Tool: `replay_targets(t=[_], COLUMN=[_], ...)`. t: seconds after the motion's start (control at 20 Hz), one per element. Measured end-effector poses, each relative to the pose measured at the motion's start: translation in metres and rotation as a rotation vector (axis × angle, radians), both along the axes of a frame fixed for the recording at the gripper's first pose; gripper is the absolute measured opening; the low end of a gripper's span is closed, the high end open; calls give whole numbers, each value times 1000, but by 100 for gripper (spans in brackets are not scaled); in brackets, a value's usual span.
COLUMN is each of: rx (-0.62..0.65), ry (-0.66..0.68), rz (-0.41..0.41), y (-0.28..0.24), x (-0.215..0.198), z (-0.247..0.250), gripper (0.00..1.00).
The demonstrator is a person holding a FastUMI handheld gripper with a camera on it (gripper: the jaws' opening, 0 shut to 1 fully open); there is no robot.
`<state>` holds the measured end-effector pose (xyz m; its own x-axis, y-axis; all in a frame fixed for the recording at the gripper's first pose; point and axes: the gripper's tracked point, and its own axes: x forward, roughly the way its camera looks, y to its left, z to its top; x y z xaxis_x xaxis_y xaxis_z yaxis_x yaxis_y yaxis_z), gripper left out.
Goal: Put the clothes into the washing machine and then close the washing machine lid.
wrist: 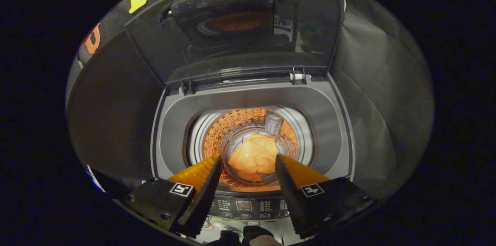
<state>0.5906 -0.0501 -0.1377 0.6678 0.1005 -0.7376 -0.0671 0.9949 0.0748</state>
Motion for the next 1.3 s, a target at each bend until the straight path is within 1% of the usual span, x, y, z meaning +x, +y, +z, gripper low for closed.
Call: replay_targets(t=[0.1,0.4,0.8,1.05,1.3], rx=[-20,-88,-91,-93,-76], ry=[-37,-200,-420,-507,-558], rz=[9,43,81,90,93], y=[-1,1,18,26,33], x=[1,8,26,37,54], z=[14,79,182,232,266], gripper=[86,86,86,86,86])
